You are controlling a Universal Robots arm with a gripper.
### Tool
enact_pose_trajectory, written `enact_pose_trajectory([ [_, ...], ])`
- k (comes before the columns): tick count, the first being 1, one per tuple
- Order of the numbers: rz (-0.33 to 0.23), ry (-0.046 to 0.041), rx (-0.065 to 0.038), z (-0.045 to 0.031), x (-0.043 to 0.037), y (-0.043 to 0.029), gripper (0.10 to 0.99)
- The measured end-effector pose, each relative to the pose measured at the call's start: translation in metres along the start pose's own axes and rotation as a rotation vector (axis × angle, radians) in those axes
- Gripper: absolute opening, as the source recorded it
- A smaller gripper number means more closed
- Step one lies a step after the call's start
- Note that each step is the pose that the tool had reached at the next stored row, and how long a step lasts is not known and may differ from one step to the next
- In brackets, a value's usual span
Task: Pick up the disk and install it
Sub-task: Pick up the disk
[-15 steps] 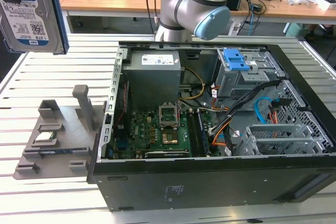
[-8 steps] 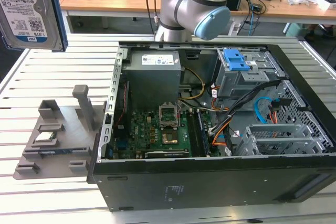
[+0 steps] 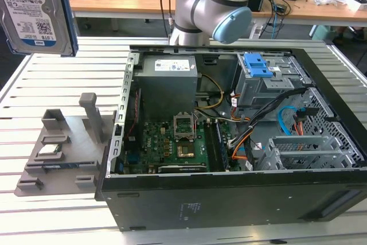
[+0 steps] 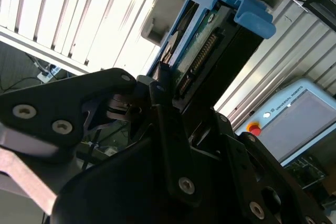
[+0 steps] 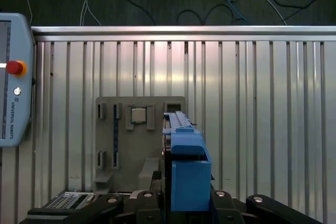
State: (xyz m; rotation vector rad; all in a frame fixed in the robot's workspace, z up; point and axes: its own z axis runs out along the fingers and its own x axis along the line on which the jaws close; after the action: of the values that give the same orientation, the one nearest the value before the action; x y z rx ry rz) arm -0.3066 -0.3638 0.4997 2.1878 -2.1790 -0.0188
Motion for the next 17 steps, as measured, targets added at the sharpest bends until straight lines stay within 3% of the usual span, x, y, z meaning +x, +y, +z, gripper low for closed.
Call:
enact_pose_trajectory([
  [3, 0.000, 0.0000, 0.000, -0.0006, 0.0001, -0.0135, 0.361],
  [12, 0.000, 0.0000, 0.000, -0.0020, 0.0002, -0.0427, 0.361],
  [14, 0.000, 0.0000, 0.000, -0.0025, 0.0002, -0.0534, 0.361],
  [17, 0.000, -0.0001, 0.000, -0.0029, 0.0003, -0.0623, 0.361],
])
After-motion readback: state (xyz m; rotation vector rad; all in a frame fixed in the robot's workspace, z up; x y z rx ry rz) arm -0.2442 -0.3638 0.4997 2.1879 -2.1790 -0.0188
